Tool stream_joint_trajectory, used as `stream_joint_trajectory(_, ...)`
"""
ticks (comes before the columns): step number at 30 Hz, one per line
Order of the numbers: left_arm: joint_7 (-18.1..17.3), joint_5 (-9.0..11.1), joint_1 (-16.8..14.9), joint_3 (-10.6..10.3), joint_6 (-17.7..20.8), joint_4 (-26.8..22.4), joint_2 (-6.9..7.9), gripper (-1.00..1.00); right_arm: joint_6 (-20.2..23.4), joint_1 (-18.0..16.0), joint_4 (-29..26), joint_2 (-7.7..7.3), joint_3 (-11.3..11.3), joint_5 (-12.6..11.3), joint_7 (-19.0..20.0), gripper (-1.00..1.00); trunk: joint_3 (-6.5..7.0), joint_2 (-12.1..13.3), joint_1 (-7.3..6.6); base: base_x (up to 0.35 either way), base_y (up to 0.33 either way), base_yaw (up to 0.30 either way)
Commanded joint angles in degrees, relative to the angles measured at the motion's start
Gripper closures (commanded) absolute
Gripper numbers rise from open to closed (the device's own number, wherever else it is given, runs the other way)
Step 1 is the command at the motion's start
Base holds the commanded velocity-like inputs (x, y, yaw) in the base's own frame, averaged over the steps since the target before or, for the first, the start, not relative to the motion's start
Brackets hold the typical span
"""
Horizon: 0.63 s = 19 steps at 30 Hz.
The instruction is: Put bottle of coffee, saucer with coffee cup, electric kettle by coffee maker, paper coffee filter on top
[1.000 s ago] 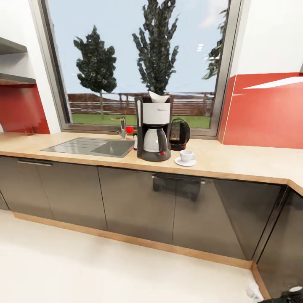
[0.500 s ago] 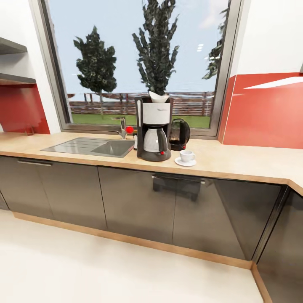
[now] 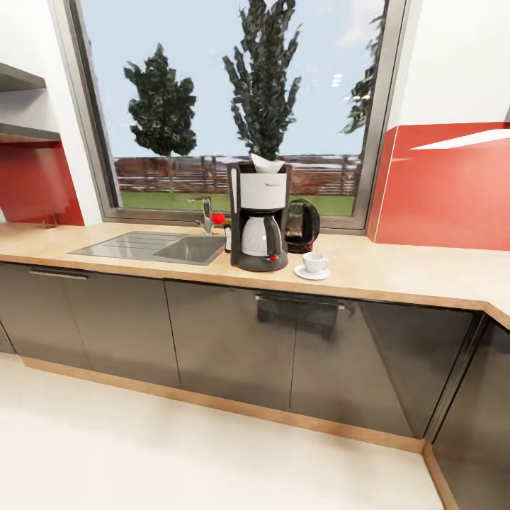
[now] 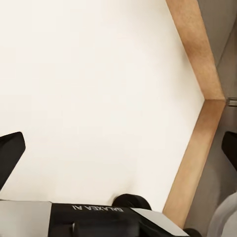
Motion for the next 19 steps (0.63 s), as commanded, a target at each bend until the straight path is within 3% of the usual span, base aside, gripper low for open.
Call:
stream_joint_trajectory(1,0.14,-0.15,-0.03,0.53,0.43,0.01,-0.16,-1.0,-0.37,-0.05,0.23,0.5,0.52,-0.58,-2.88,-1.0,-0.06,-0.03,-0.01,0.0,0.0,0.0)
stream_joint_trajectory(5,0.58,-0.15,-0.03,0.6,0.43,0.0,-0.36,-1.0,-0.49,-0.06,0.23,1.27,0.52,-0.57,-9.04,-1.0,-0.06,-0.03,-0.01,0.0,0.0,0.0)
stream_joint_trajectory(8,0.67,-0.15,-0.03,0.62,0.42,0.0,-0.4,-1.0,-0.51,-0.07,0.23,1.51,0.55,-0.57,-10.54,-1.0,-0.06,-0.03,-0.01,0.0,0.0,0.0)
stream_joint_trajectory(16,0.65,-0.16,-0.03,0.64,0.49,0.0,-0.49,-1.0,-0.53,-0.06,0.23,2.23,0.55,-0.6,-11.56,-1.0,-0.06,-0.03,-0.01,0.0,0.0,0.0)
stream_joint_trajectory(19,0.64,-0.15,-0.03,0.62,0.43,0.0,-1.31,-1.0,-0.53,-0.04,0.23,2.32,0.56,-0.61,-11.58,-1.0,-0.06,-0.03,-0.01,0.0,0.0,0.0)
